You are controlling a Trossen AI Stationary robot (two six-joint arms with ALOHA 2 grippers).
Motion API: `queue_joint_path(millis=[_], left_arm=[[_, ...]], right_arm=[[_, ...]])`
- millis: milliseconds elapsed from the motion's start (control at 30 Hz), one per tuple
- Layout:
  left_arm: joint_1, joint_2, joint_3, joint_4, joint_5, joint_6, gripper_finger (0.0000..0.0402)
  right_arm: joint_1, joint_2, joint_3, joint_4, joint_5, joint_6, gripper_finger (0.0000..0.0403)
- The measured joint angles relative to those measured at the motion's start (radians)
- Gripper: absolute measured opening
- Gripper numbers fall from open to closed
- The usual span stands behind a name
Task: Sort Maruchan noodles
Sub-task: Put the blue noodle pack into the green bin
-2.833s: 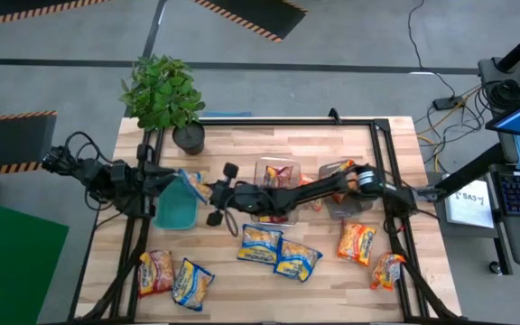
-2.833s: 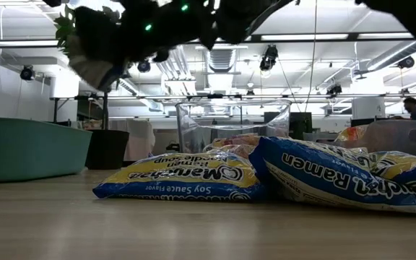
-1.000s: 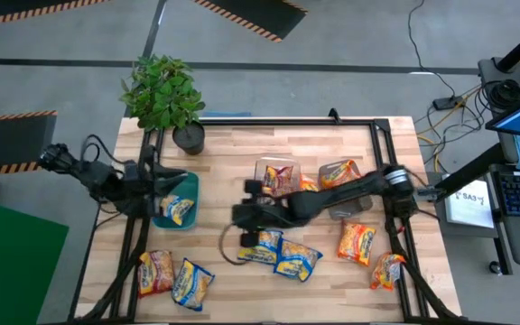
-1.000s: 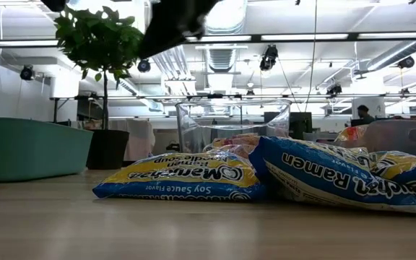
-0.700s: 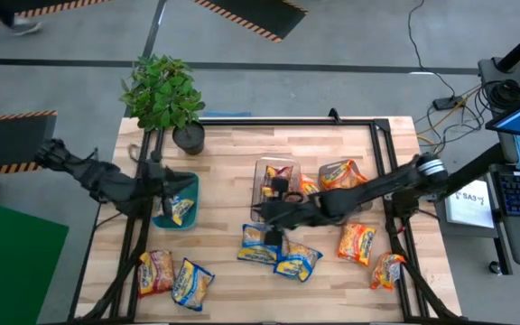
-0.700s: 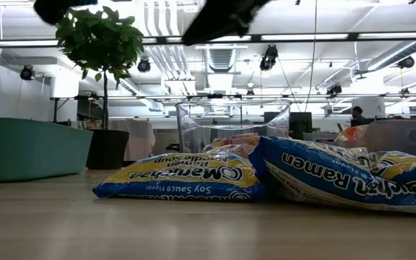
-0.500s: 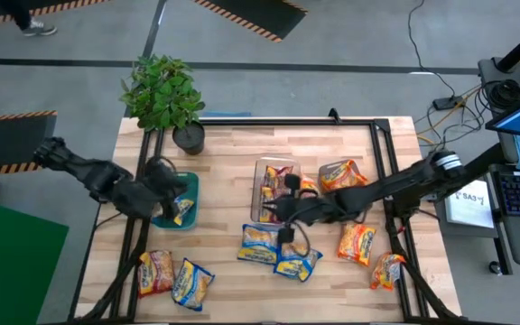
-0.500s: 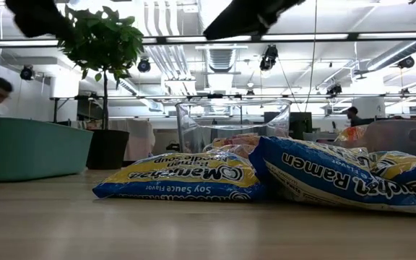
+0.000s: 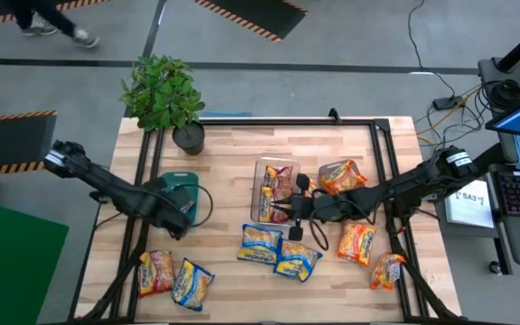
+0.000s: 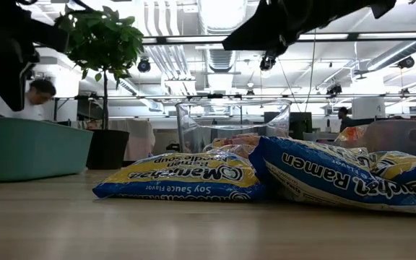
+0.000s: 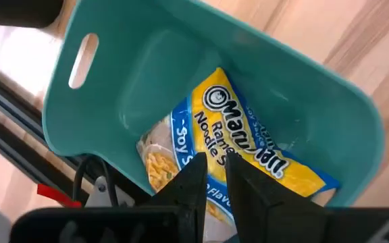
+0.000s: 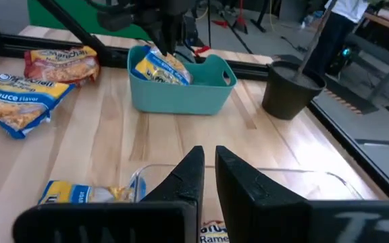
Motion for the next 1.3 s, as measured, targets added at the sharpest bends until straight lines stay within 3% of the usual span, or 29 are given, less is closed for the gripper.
queue_joint_path(millis=[300,533,800,1000,1200,1300], left_arm=[[0.000,0.062,0.090,0.029,0.052,0.037,0.0038],[-0.005,0.123,0.203,0.126,0.333,-0.008,0.0038],[-0.045,0.288,0.326,0.205,0.495,-0.102,0.0045],[-0.055,0.456,0.393,0.206,0.579,-0.099,0.0116],[-0.067,0.631,0.450,0.200,0.754,-0.112,0.0218],[-0.092,0.685,0.516,0.194,0.751,-0.140,0.0253]], right_arm=[[0.000,-0.010,-0.001,-0.066,-0.007,0.016,0.0028],[0.015,-0.096,0.005,-0.177,-0.008,0.013,0.0028],[0.017,-0.247,0.008,-0.321,-0.018,0.004,0.0028],[0.039,-0.289,-0.009,-0.378,-0.060,0.034,0.0027],[0.062,-0.311,-0.009,-0.414,-0.061,0.025,0.0027],[0.061,-0.323,-0.010,-0.434,-0.062,0.007,0.0027]])
